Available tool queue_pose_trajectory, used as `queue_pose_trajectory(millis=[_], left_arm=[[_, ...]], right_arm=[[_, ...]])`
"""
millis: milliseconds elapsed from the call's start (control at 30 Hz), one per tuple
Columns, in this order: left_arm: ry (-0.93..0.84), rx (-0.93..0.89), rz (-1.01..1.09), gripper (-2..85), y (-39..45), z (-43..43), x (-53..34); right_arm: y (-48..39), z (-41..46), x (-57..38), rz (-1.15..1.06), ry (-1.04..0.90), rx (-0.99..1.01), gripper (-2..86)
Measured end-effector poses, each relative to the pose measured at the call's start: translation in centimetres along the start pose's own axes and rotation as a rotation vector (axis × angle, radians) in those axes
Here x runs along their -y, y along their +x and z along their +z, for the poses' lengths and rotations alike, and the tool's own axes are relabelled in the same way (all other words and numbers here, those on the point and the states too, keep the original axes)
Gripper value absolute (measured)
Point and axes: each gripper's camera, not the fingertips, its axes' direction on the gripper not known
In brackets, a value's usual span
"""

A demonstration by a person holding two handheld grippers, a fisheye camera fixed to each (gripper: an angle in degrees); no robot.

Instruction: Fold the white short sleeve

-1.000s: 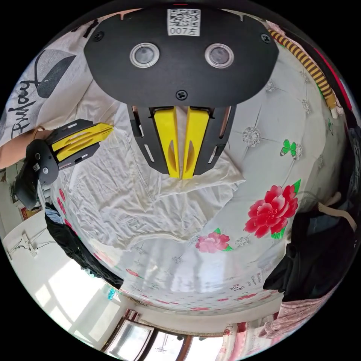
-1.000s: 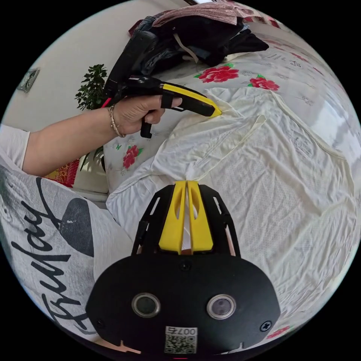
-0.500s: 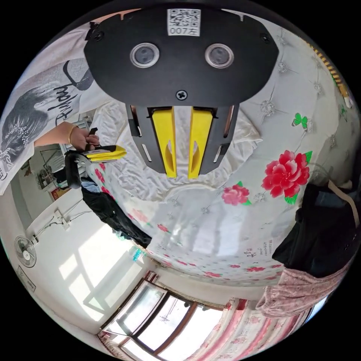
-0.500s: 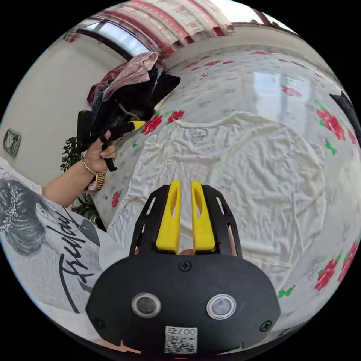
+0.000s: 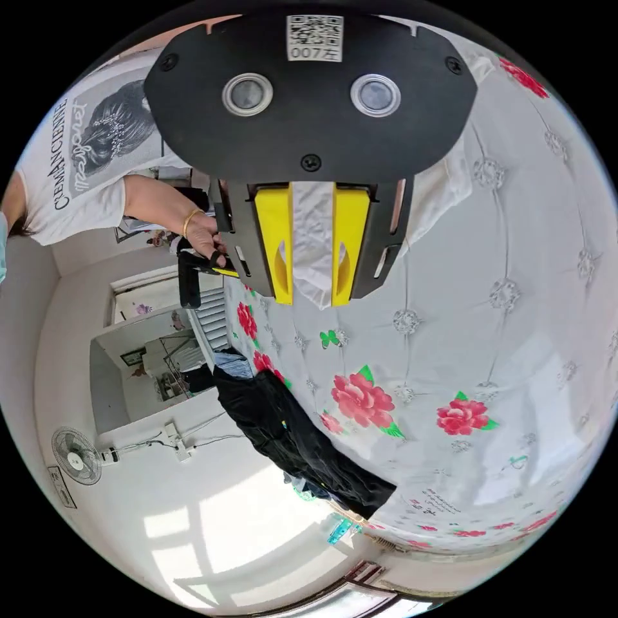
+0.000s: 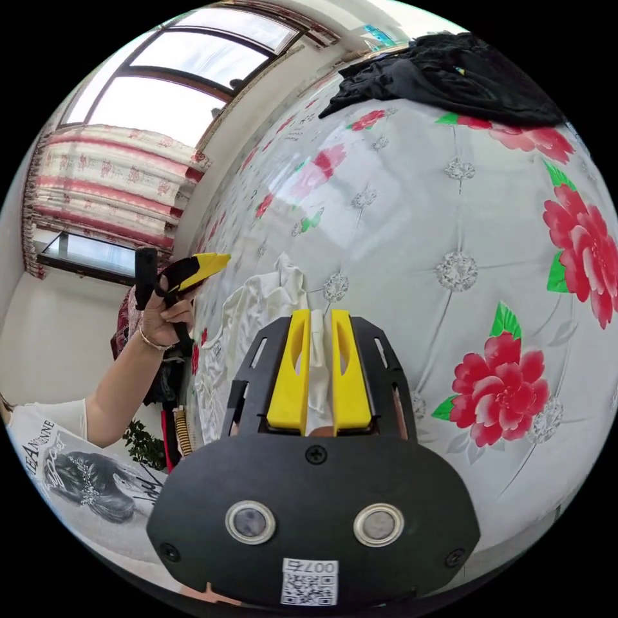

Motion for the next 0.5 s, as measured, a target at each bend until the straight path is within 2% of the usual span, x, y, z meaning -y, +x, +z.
queue_pose_trajectory(millis=[167, 200, 233, 300, 367, 500], left_arm=[[-0.243, -0.020, 0.016, 10.9, -0.5, 7.0, 4.7], [-0.328, 0.013, 0.017, 9.5, -0.5, 9.0, 5.2], [-0.339, 0.030, 0.027, 8.1, -0.5, 9.6, 5.4], [-0.352, 0.099, 0.035, 0.6, -0.4, 11.0, 6.0], [-0.326, 0.086, 0.052, -0.3, -0.1, 11.1, 6.5], [-0.129, -0.044, 0.145, -0.9, 2.1, 7.4, 8.5]], right_arm=[[0.8, 0.5, -0.4, -0.067, -0.049, 0.014, 0.9], [1.1, 0.6, -0.8, -0.087, -0.077, 0.008, 0.4], [1.2, 0.6, -0.9, -0.096, -0.083, 0.009, 0.3], [2.0, -0.8, -1.6, -0.109, -0.053, 0.013, 0.0], [2.7, -2.8, -1.9, -0.098, 0.003, 0.014, -0.1], [3.9, -9.5, -3.6, -0.107, 0.174, 0.031, -0.3]])
